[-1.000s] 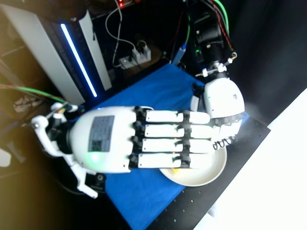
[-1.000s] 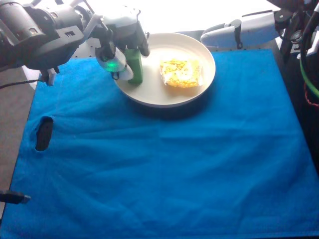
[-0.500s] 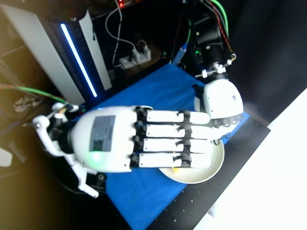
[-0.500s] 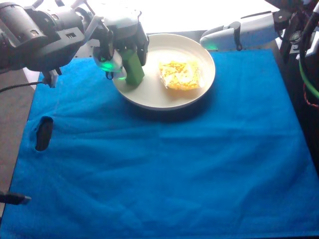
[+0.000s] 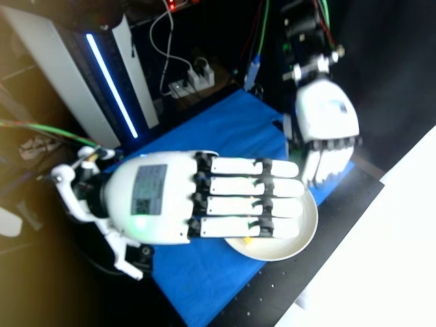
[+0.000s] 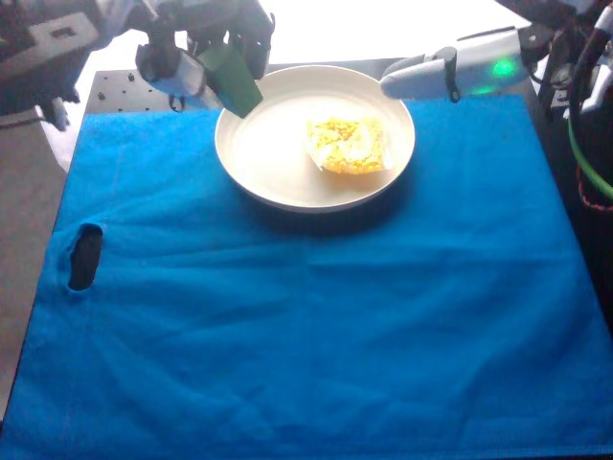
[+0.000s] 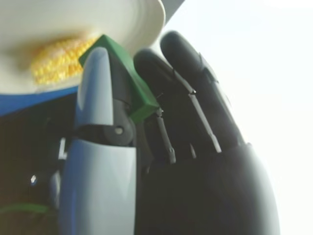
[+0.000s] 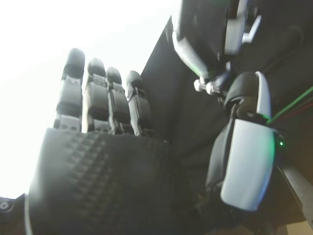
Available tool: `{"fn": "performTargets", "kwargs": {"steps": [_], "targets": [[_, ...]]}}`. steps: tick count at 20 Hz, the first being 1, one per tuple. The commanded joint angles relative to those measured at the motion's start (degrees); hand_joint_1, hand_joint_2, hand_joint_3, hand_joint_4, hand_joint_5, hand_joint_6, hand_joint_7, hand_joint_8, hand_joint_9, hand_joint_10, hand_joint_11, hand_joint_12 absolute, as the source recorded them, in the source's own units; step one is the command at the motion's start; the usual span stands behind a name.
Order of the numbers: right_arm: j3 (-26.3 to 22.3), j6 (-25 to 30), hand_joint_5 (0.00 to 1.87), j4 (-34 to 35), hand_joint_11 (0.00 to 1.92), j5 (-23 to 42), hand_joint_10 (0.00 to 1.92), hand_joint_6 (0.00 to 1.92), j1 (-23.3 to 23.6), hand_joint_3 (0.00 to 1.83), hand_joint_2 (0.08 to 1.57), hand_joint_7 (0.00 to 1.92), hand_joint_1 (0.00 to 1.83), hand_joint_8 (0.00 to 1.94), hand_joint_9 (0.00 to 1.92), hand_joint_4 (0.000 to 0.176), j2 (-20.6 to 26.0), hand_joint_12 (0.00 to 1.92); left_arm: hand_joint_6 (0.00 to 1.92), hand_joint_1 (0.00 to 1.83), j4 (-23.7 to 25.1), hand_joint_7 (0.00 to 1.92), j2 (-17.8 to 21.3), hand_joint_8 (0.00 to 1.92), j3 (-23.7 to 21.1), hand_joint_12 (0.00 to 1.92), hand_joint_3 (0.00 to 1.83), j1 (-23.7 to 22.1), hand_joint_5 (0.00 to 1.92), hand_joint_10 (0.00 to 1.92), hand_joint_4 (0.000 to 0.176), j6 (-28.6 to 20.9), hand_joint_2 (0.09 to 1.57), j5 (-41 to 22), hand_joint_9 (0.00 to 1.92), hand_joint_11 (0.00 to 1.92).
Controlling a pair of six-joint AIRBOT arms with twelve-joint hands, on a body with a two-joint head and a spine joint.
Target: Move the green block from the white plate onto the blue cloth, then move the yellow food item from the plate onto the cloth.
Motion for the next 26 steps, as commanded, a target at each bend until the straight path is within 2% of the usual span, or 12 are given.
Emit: {"fn": "performTargets", "kwargs": {"steps": [1,2,3,7,9,10,14,16,17,20,24,26], "targets": [[0.1,0.1,0.20,2.3,0.00,6.4,0.01,0.00,0.4,0.00,0.83,0.13,0.69,0.00,0.18,0.019,0.0,0.48,1.27,1.37,2.2,0.71,1.2,1.22,-1.4,1.11,0.01,-1.4,0.80,1.25,0.000,0.1,1.18,-6.4,0.87,0.76],[0.1,0.1,0.20,2.4,0.00,6.4,0.01,0.00,0.4,0.00,0.83,0.14,0.69,0.01,0.18,0.016,0.0,0.49,1.44,1.32,4.7,0.58,2.7,1.34,-3.5,0.98,0.01,-1.7,0.76,1.41,0.000,0.1,1.25,-6.6,0.72,0.72],[0.1,0.1,0.18,2.5,0.00,6.4,0.00,0.00,0.3,0.00,0.82,0.14,0.70,0.00,0.17,0.008,0.0,0.47,1.07,1.47,7.5,0.73,4.4,1.21,-6.0,1.53,0.00,-1.9,0.76,1.18,0.000,0.1,1.16,-7.2,0.89,0.87],[0.0,0.1,0.17,3.2,0.00,6.4,0.00,0.00,-0.2,0.00,0.80,0.13,0.69,0.00,0.14,0.001,0.1,0.42,1.09,1.49,11.3,0.87,9.6,1.04,-13.2,1.42,0.00,-0.5,0.74,0.88,0.000,0.1,1.11,-13.2,1.07,0.98],[0.0,0.1,0.17,3.4,0.00,6.4,0.00,0.00,-0.6,0.00,0.78,0.12,0.67,0.00,0.13,0.010,0.1,0.42,1.18,1.49,11.9,0.83,11.5,1.11,-15.7,1.50,0.00,0.7,0.69,1.03,0.000,0.1,1.13,-16.0,0.99,0.90],[0.0,0.1,0.19,3.4,0.00,6.4,0.01,0.00,-0.6,0.00,0.76,0.12,0.67,0.00,0.14,0.013,0.1,0.51,0.99,1.37,12.1,0.87,12.4,1.16,-16.8,1.00,0.00,1.3,0.81,1.26,0.000,0.1,1.14,-17.0,0.97,0.88],[0.1,0.1,0.22,3.4,0.00,6.4,0.00,0.00,-0.8,0.00,0.75,0.15,0.67,0.00,0.14,0.002,0.1,0.60,0.97,1.36,15.1,0.84,14.9,1.27,-20.3,1.31,0.00,4.1,0.78,1.52,0.000,0.1,1.19,-17.4,0.81,0.69],[0.1,0.1,0.20,3.4,0.00,6.4,0.01,0.00,-0.8,0.00,0.77,0.17,0.68,0.00,0.17,0.000,0.1,0.65,0.65,1.28,15.1,1.07,15.8,1.07,-21.3,1.29,0.00,5.6,1.04,0.98,0.000,0.1,1.09,-17.6,1.06,0.90],[0.1,0.1,0.21,3.4,0.00,6.3,0.00,0.00,-0.8,0.00,0.76,0.16,0.69,0.00,0.17,0.009,0.1,0.68,0.67,1.28,15.1,1.08,16.2,1.05,-21.8,1.51,0.00,6.7,1.03,1.00,0.000,0.1,1.09,-17.6,1.05,0.82],[0.0,0.1,0.21,3.4,0.00,6.3,0.00,0.00,-1.0,0.00,0.76,0.16,0.68,0.00,0.16,0.002,0.0,0.62,0.69,1.28,15.1,1.13,16.8,0.94,-22.3,1.30,0.00,8.7,1.03,0.73,0.000,0.0,1.08,-17.4,1.12,0.87],[0.0,0.1,0.20,3.4,0.00,6.3,0.00,0.00,-1.0,0.00,0.78,0.15,0.66,0.00,0.15,0.006,-0.1,0.60,0.66,1.25,15.1,1.07,16.4,0.95,-21.1,1.40,0.00,11.0,1.11,0.79,0.000,-4.4,1.07,-17.1,1.06,0.86],[0.0,0.1,0.20,3.4,0.00,6.3,0.00,0.00,-1.0,0.00,0.78,0.17,0.67,0.00,0.16,0.002,-0.2,0.57,0.74,1.24,15.1,1.05,15.7,0.94,-19.7,1.31,0.00,12.1,1.09,0.64,0.022,-7.5,1.08,-17.5,1.11,0.89]]}}
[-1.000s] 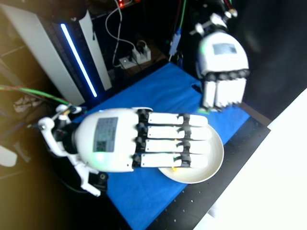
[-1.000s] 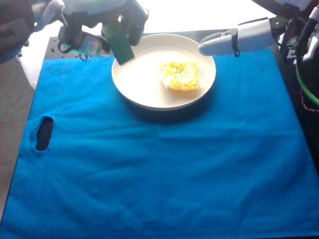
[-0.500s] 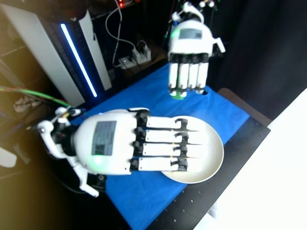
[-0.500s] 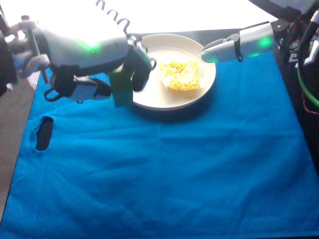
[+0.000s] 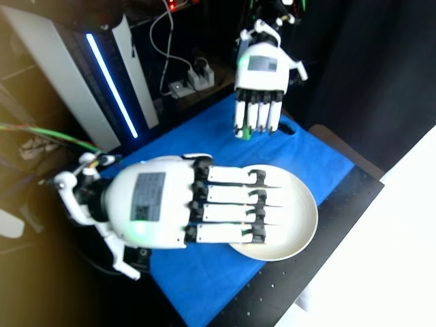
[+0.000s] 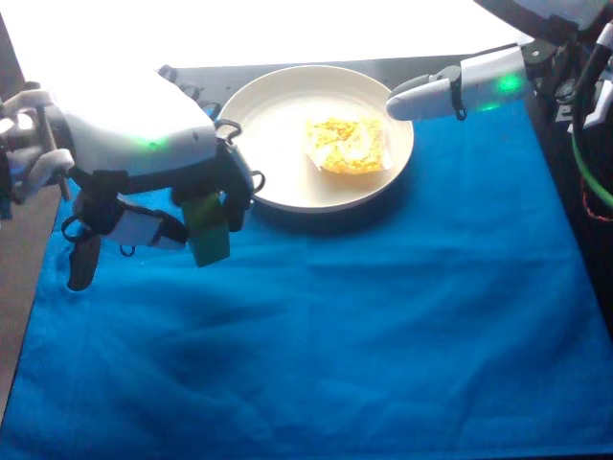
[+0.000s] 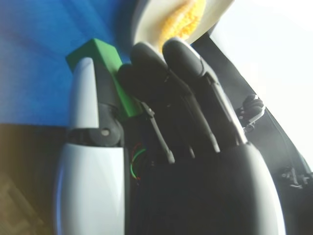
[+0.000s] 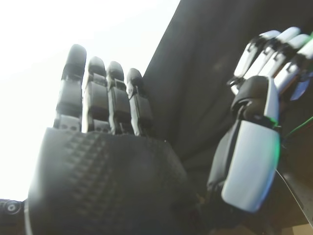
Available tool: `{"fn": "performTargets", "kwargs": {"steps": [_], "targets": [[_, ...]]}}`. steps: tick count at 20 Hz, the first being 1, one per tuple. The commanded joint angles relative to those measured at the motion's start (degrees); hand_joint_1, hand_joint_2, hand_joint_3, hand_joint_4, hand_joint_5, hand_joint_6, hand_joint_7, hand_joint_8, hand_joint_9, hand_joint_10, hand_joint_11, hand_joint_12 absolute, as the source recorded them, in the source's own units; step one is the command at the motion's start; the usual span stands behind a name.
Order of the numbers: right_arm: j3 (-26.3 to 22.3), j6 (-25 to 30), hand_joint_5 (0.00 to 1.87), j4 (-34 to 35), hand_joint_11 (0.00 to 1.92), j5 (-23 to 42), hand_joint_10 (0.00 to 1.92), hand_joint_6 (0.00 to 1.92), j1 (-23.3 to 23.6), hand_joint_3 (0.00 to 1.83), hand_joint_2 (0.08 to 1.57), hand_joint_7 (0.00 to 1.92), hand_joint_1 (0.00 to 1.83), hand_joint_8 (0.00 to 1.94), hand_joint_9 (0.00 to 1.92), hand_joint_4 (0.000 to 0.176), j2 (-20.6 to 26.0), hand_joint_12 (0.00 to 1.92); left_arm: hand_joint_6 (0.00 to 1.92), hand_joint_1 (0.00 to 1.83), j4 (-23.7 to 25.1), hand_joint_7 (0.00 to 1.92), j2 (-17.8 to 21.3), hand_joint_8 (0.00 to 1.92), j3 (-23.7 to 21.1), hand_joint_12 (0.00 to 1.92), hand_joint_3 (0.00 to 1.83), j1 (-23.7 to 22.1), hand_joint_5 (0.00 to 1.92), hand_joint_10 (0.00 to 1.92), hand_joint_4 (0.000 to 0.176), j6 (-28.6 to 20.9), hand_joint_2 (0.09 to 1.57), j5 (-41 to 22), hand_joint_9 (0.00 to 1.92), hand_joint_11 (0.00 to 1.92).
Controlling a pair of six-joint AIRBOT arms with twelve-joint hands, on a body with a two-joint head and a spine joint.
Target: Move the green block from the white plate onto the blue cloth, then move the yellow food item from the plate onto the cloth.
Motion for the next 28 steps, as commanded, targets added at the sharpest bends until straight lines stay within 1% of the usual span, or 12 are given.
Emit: {"fn": "performTargets", "kwargs": {"steps": [1,2,3,10,15,16,17,20,21,22,24,28], "targets": [[0.0,0.1,0.20,2.1,0.00,6.4,0.00,0.00,0.5,0.00,0.78,0.17,0.67,0.00,0.15,0.004,-0.2,0.54,0.78,1.24,-1.1,1.06,-0.5,0.94,0.4,1.25,0.00,-0.1,1.06,0.60,0.013,-1.2,1.08,-4.7,1.15,0.93],[0.0,0.1,0.21,2.1,0.00,6.4,0.00,0.00,0.5,0.00,0.77,0.17,0.66,0.00,0.15,0.009,-0.3,0.54,0.70,1.35,-1.1,1.05,-1.1,0.84,1.4,1.19,0.01,0.6,1.06,0.94,0.000,-3.0,1.06,-5.1,1.12,0.94],[0.0,0.1,0.21,2.1,0.00,6.4,0.00,0.00,0.5,0.00,0.77,0.16,0.67,0.00,0.15,0.007,-0.3,0.56,0.73,1.37,-1.0,1.02,-1.6,0.85,2.2,1.18,0.00,1.1,1.04,1.02,0.000,-4.7,1.07,-5.3,1.11,0.96],[0.0,0.1,0.21,2.0,0.00,6.4,0.00,0.00,0.5,0.00,0.76,0.21,0.66,0.00,0.18,0.003,-0.3,0.58,0.90,1.36,-1.0,0.88,-2.5,1.07,3.2,1.11,0.00,2.0,0.96,1.08,0.000,-6.2,1.11,-5.4,1.04,0.93],[0.0,0.1,0.22,2.0,0.00,6.4,0.01,0.00,0.5,0.00,0.75,0.18,0.65,0.00,0.18,0.016,-0.4,0.64,1.12,1.34,-1.0,0.77,-2.8,1.29,3.4,1.19,0.00,2.2,0.84,1.30,0.000,-6.2,1.17,-5.1,0.85,0.67],[0.0,0.1,0.22,2.0,0.00,6.4,0.01,0.00,0.5,0.00,0.75,0.18,0.65,0.00,0.18,0.016,-0.4,0.64,1.12,1.34,-1.0,0.77,-2.9,1.29,3.5,1.19,0.00,2.3,0.84,1.30,0.000,-6.2,1.17,-5.1,0.85,0.67],[0.0,0.1,0.20,2.0,0.00,6.4,0.00,0.00,0.5,0.00,0.76,0.16,0.64,0.00,0.16,0.014,-0.4,0.60,1.17,1.21,-1.0,0.77,-2.9,1.33,3.5,1.21,0.00,2.4,0.84,0.93,0.004,-6.2,1.20,-5.1,0.71,0.59],[0.0,0.1,0.21,2.0,0.00,6.4,0.00,0.00,0.5,0.00,0.76,0.15,0.63,0.00,0.17,0.011,-0.5,0.67,1.16,1.21,-1.0,0.74,-3.0,1.35,3.5,1.21,0.00,2.4,0.86,0.90,0.000,-6.2,1.20,-5.1,0.70,0.59],[0.0,0.1,0.21,1.9,0.00,6.4,0.01,0.00,0.5,0.00,0.75,0.18,0.61,0.01,0.18,0.018,-0.5,0.68,1.13,1.15,-1.0,0.68,-3.0,0.53,3.6,1.13,0.00,2.4,0.88,0.55,0.000,-6.2,1.16,-5.1,0.79,0.59],[0.0,0.1,0.22,1.9,0.00,6.4,0.01,0.00,0.5,0.00,0.75,0.18,0.63,0.01,0.18,0.014,-0.5,0.68,1.11,1.15,-1.0,0.73,-3.0,0.39,3.6,1.11,0.00,2.4,0.89,0.44,0.000,-6.2,1.15,-5.0,0.83,0.56],[0.0,0.1,0.20,1.9,0.00,6.4,0.00,0.00,0.5,0.00,0.75,0.18,0.62,0.00,0.18,0.016,-0.5,0.60,0.31,1.30,-1.0,0.76,-3.1,0.25,3.6,1.02,0.00,2.5,0.80,0.30,0.000,-6.2,1.00,-5.0,0.85,0.56],[0.0,0.1,0.21,1.8,0.00,6.4,0.01,0.00,0.5,0.00,0.76,0.20,0.63,0.00,0.19,0.012,-0.6,0.61,0.03,1.20,-1.0,0.80,-3.5,0.06,3.9,0.80,0.00,2.6,0.87,0.08,0.000,-6.2,0.94,-4.9,0.88,0.56]]}}
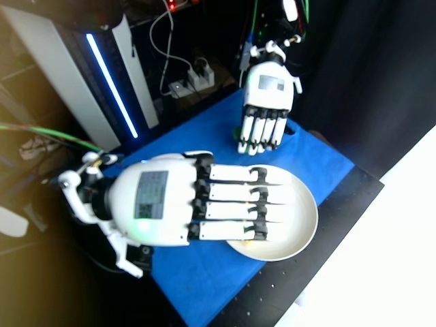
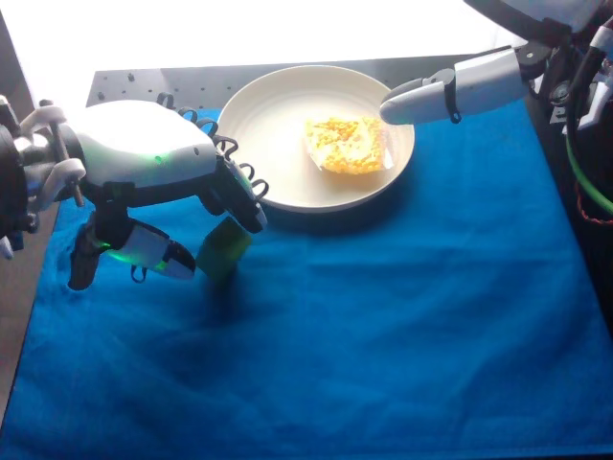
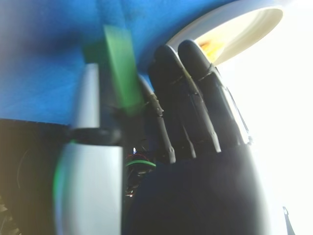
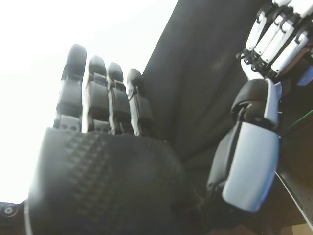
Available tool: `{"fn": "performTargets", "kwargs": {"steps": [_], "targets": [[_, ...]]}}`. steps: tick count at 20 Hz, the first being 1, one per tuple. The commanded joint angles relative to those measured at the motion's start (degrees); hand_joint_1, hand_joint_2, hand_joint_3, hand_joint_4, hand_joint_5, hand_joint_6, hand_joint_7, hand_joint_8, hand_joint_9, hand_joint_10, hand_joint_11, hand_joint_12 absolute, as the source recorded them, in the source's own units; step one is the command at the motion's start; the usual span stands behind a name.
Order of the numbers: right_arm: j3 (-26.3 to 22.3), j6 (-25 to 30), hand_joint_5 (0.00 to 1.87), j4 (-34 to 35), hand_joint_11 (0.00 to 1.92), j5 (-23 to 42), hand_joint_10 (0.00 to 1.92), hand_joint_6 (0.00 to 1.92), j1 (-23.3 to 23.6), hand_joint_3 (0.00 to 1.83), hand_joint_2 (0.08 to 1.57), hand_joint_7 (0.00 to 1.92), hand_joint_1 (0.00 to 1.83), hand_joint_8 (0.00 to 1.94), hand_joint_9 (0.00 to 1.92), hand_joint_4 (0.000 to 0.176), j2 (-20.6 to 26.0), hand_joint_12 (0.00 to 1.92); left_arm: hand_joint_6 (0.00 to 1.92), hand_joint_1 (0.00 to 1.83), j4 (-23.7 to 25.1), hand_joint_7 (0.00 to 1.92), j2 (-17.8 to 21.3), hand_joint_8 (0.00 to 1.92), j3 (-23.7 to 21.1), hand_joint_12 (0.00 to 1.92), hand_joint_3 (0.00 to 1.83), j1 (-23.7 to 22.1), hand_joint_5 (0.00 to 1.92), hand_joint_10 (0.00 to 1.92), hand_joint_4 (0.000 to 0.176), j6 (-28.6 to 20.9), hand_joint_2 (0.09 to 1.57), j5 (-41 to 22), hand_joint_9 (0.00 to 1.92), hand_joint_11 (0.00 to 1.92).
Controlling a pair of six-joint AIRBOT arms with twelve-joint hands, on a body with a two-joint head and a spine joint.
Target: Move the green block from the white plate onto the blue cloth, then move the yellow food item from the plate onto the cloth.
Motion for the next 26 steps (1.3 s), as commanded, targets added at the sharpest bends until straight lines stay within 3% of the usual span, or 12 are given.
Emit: {"fn": "performTargets", "kwargs": {"steps": [1,7,12,13,14,15,16,18,19,20,24,26], "targets": [[0.0,0.1,0.20,2.0,0.00,6.4,0.00,0.00,0.5,0.00,0.76,0.18,0.63,0.00,0.18,0.016,-0.1,0.59,0.02,1.21,-1.3,0.80,-0.2,0.05,0.2,0.80,0.00,-0.2,0.86,0.06,0.000,-0.2,0.93,-4.1,0.88,0.55],[0.1,0.1,0.20,1.8,0.00,6.4,0.00,0.00,0.5,0.00,0.74,0.17,0.62,0.00,0.17,0.020,-0.2,0.55,0.00,1.00,-1.6,0.73,-0.2,0.00,0.4,0.85,0.00,-0.2,0.73,0.00,0.000,-0.2,0.81,-4.5,0.70,0.30],[0.3,0.1,0.14,0.9,0.00,6.2,0.00,0.00,0.5,0.00,0.76,0.15,0.60,0.00,0.15,0.036,-0.2,0.44,0.00,0.89,-5.5,0.52,1.3,0.00,0.9,0.60,0.00,-0.9,0.50,0.00,0.000,-0.2,0.70,-8.1,0.52,0.26],[0.4,0.1,0.12,0.7,0.00,6.1,0.00,0.00,0.5,0.00,0.77,0.15,0.60,0.00,0.14,0.027,-0.2,0.41,0.00,0.85,-6.3,0.44,1.9,0.00,0.9,0.54,0.00,-1.6,0.37,0.00,0.035,-0.2,0.70,-9.3,0.47,0.24],[0.7,0.1,0.12,0.6,0.00,6.0,0.00,0.00,0.5,0.00,0.77,0.15,0.59,0.00,0.15,0.042,-0.2,0.40,0.00,0.80,-6.8,0.39,2.5,0.00,0.8,0.52,0.00,-2.4,0.29,0.00,0.069,-0.2,0.69,-10.3,0.43,0.23],[1.1,0.1,0.11,0.6,0.00,5.9,0.00,0.00,0.5,0.00,0.77,0.14,0.59,0.00,0.16,0.055,-0.2,0.44,0.00,0.77,-7.0,0.36,3.0,0.00,0.8,0.52,0.00,-3.4,0.27,0.00,0.077,-0.2,0.71,-11.0,0.41,0.22],[1.8,0.1,0.12,0.6,0.00,5.6,0.00,0.00,0.5,0.00,0.75,0.17,0.59,0.00,0.17,0.060,-0.3,0.50,0.00,0.77,-7.0,0.31,3.6,0.00,0.9,0.45,0.00,-4.9,0.22,0.00,0.119,-0.2,0.70,-11.5,0.37,0.20],[4.1,0.1,0.08,-1.3,0.03,4.4,0.00,0.00,1.4,0.00,0.75,0.08,0.60,0.00,0.10,0.046,-1.6,0.41,0.00,0.76,-6.9,0.27,4.3,0.00,1.5,0.41,0.00,-7.4,0.16,0.00,0.170,0.1,0.70,-11.0,0.30,0.16],[5.5,0.1,0.06,-3.2,0.07,3.3,0.00,0.00,2.4,0.00,0.76,0.02,0.60,0.00,0.04,0.033,-2.6,0.32,0.00,0.77,-7.0,0.23,4.5,0.00,1.9,0.40,0.00,-8.2,0.12,0.00,0.175,0.3,0.68,-10.5,0.27,0.15],[6.3,0.1,0.07,-4.9,0.15,2.1,0.00,0.00,3.2,0.00,0.76,0.00,0.63,0.00,0.01,0.012,-3.3,0.28,0.00,0.81,-7.5,0.22,4.7,0.00,2.2,0.37,0.00,-8.8,0.09,0.00,0.159,1.0,0.64,-9.9,0.25,0.17],[10.0,0.1,0.02,-13.3,0.00,-1.8,0.00,0.00,7.0,0.00,0.81,0.04,0.65,0.00,0.05,0.042,-6.7,0.33,0.00,0.85,-12.7,0.12,4.9,0.00,4.4,0.29,0.01,-11.3,0.03,0.00,0.176,7.3,0.63,-5.5,0.11,0.04],[11.5,0.1,0.00,-18.0,0.00,-4.3,0.00,0.00,8.6,0.00,0.83,0.00,0.65,0.00,0.01,0.000,-8.5,0.49,0.00,0.79,-15.6,0.08,3.5,0.00,6.6,0.28,0.01,-13.9,0.00,0.00,0.176,11.3,0.64,-1.8,0.09,0.05]]}}
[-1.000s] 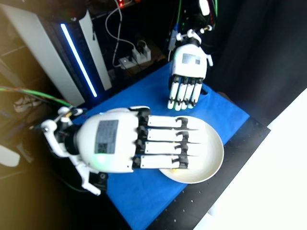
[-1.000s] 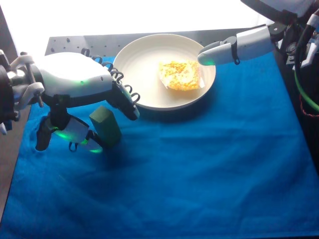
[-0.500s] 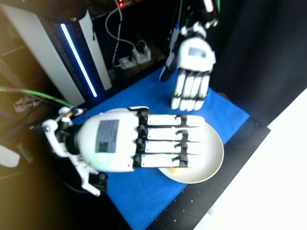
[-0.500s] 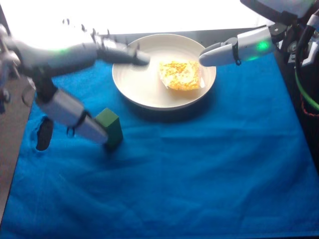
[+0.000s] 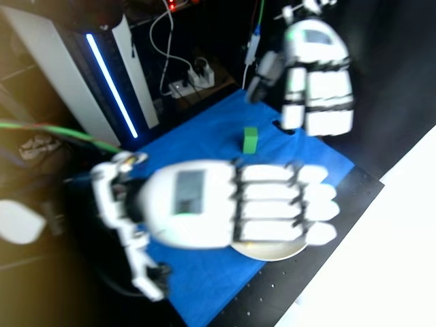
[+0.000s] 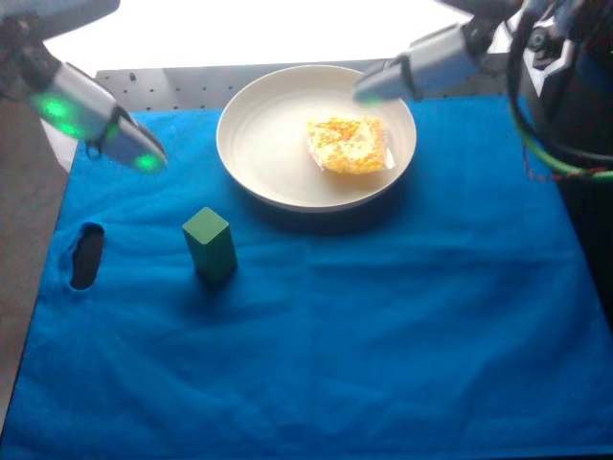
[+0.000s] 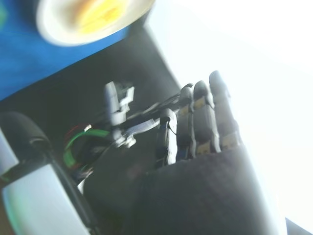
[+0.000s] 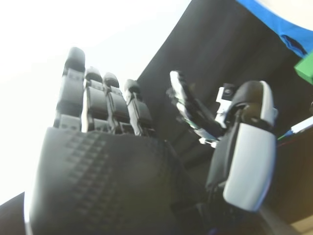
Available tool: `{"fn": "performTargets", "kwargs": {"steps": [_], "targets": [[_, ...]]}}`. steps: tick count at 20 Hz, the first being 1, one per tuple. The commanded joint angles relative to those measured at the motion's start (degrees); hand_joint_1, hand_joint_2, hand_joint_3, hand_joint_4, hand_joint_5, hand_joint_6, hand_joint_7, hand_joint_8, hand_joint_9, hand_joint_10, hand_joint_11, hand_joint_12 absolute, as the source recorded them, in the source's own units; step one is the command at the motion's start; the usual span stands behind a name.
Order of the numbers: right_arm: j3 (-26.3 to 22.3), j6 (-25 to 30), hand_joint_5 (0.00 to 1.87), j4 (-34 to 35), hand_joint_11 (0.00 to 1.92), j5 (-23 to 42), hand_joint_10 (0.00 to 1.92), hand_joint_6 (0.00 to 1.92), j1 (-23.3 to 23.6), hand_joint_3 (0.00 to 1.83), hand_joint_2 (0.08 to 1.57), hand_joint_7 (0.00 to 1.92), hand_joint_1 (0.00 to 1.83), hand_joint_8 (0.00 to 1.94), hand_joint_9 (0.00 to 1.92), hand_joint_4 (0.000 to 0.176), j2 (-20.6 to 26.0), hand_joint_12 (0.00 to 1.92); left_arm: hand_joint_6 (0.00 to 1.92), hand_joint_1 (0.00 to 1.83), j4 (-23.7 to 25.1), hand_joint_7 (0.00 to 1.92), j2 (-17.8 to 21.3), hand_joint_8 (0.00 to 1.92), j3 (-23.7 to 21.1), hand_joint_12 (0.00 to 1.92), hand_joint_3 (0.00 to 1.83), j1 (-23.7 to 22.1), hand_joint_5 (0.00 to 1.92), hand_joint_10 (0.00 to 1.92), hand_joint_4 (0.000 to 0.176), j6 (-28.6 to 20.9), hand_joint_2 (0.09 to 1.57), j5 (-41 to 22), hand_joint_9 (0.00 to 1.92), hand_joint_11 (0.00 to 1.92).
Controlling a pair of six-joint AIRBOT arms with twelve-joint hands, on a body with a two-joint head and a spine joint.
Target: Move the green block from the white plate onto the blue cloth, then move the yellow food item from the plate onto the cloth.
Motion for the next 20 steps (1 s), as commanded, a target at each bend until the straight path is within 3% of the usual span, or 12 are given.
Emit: {"fn": "performTargets", "kwargs": {"steps": [1,3,4,5,7,9,11,13,15,18,19,20], "targets": [[0.6,0.0,0.00,2.2,0.00,3.7,0.01,0.00,1.4,0.00,0.79,0.00,0.55,0.00,0.03,0.026,-0.4,0.57,0.00,0.79,-1.7,0.07,-0.7,0.00,0.3,0.26,0.01,-1.6,0.00,0.00,0.176,0.2,0.64,-3.2,0.06,0.01],[2.3,0.0,0.00,-0.8,0.00,3.4,0.00,0.00,1.4,0.01,0.84,0.00,0.68,0.00,0.00,0.030,-2.0,0.05,0.00,0.76,-1.4,0.06,-1.5,0.00,1.6,0.26,0.01,-3.2,0.00,0.00,0.176,0.2,0.67,-0.9,0.04,0.01],[2.9,0.0,0.00,-1.9,0.00,3.2,0.00,0.00,1.4,0.02,0.86,0.00,0.71,0.00,0.00,0.041,-2.6,0.01,0.00,0.74,-1.0,0.04,-1.7,0.00,1.9,0.25,0.01,-3.8,0.00,0.00,0.176,0.2,0.69,-0.1,0.03,0.00],[3.5,0.0,0.00,-2.9,0.00,3.0,0.00,0.00,1.4,0.01,0.86,0.00,0.73,0.00,0.00,0.035,-3.2,0.00,0.00,0.74,-1.0,0.03,-2.0,0.00,2.4,0.25,0.02,-4.3,0.00,0.00,0.176,0.2,0.72,0.4,0.02,0.02],[4.2,0.0,0.00,-3.6,0.00,2.7,0.00,0.00,1.3,0.00,0.84,0.00,0.69,0.00,0.00,0.002,-3.7,0.00,0.00,0.75,-1.0,0.05,-2.0,0.00,2.6,0.30,0.00,-4.8,0.00,0.00,0.176,0.2,0.73,0.8,0.02,0.00],[4.8,0.0,0.00,-3.6,0.13,2.3,0.01,0.00,1.3,0.01,0.88,0.00,0.66,0.00,0.03,0.023,-4.3,0.06,0.00,0.74,-1.0,0.05,-2.2,0.00,2.7,0.34,0.00,-5.1,0.00,0.00,0.176,0.2,0.74,0.9,0.03,0.00],[5.4,0.0,0.00,-3.5,0.17,2.1,0.02,0.00,1.3,0.02,0.91,0.01,0.64,0.00,0.06,0.000,-5.1,0.09,0.00,0.78,-1.1,0.05,-2.3,0.00,2.7,0.29,0.00,-5.3,0.00,0.00,0.176,0.2,0.73,0.9,0.02,0.00],[6.4,0.0,0.00,-3.0,0.01,2.0,0.00,0.00,1.3,0.00,0.90,0.04,0.76,0.00,0.10,0.002,-6.5,0.58,0.00,0.77,-1.3,0.08,-2.3,0.01,2.6,0.28,0.00,-5.3,0.00,0.01,0.176,0.2,0.72,0.9,0.04,0.00],[7.0,0.0,0.00,-1.6,0.00,2.0,0.00,0.00,0.6,0.00,0.88,0.02,0.69,0.00,0.09,0.000,-7.3,0.52,0.00,0.75,-1.4,0.09,-2.3,0.01,2.6,0.27,0.00,-5.3,0.00,0.01,0.176,0.2,0.72,0.9,0.04,0.00],[7.5,0.0,0.00,0.7,0.00,2.0,0.00,0.00,-1.0,0.00,0.84,0.01,0.64,0.00,0.08,0.021,-8.2,0.50,0.00,0.80,-1.4,0.09,-2.5,0.00,2.6,0.18,0.00,-5.3,0.00,0.00,0.176,0.2,0.71,1.0,0.04,0.00],[7.6,0.0,0.00,2.0,0.00,2.0,0.01,0.00,-1.6,0.00,0.81,0.00,0.64,0.00,0.09,0.037,-8.4,0.49,0.00,0.80,-1.4,0.10,-2.5,0.00,2.6,0.18,0.01,-5.3,0.00,0.00,0.176,0.2,0.73,1.1,0.03,0.00],[7.6,0.0,0.00,2.9,0.00,2.1,0.01,0.00,-2.0,0.00,0.82,0.00,0.62,0.00,0.09,0.038,-8.5,0.47,0.00,0.81,-1.4,0.10,-2.5,0.00,2.6,0.18,0.01,-5.3,0.00,0.00,0.176,0.2,0.74,1.2,0.03,0.00]]}}
